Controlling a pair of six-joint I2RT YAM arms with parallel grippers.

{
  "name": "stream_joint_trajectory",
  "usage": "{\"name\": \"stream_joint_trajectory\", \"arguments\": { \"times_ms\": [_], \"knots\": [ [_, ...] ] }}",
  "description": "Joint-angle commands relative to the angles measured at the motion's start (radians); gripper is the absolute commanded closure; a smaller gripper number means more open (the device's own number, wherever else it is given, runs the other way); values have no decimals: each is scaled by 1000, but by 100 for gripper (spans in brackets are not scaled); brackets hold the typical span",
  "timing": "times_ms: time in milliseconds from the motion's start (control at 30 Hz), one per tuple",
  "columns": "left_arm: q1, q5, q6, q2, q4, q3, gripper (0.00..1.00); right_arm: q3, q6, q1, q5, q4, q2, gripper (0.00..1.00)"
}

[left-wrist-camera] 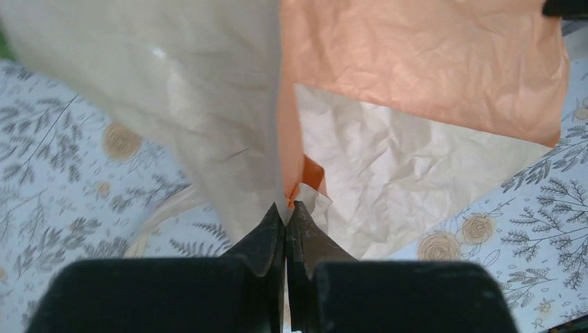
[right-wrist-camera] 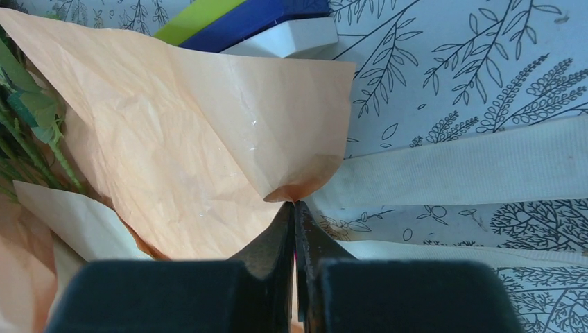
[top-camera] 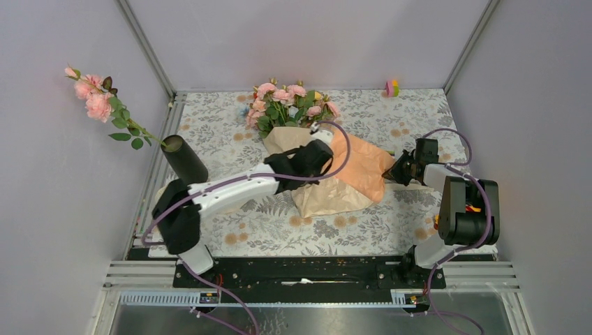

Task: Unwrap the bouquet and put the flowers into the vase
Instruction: Unfold the wrapping paper at the center of the board.

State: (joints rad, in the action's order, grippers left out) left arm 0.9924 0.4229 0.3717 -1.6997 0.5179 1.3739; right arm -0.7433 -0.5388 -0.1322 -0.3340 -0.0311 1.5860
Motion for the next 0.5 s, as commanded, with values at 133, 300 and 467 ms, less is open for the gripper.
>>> {"name": "stream_joint_trajectory", "arguments": {
  "times_ms": [133, 300, 467],
  "knots": [
    [-91, 61, 166, 302, -27, -264, 100, -37, 7, -5, 7, 21, 11, 100],
    [-117, 84, 244, 425, 48, -386, 100, -38, 4, -4, -5, 22, 22, 100],
    [-117, 80, 313, 510, 115, -476, 94, -39, 3, -4, -11, 20, 31, 100]
  ]
}}
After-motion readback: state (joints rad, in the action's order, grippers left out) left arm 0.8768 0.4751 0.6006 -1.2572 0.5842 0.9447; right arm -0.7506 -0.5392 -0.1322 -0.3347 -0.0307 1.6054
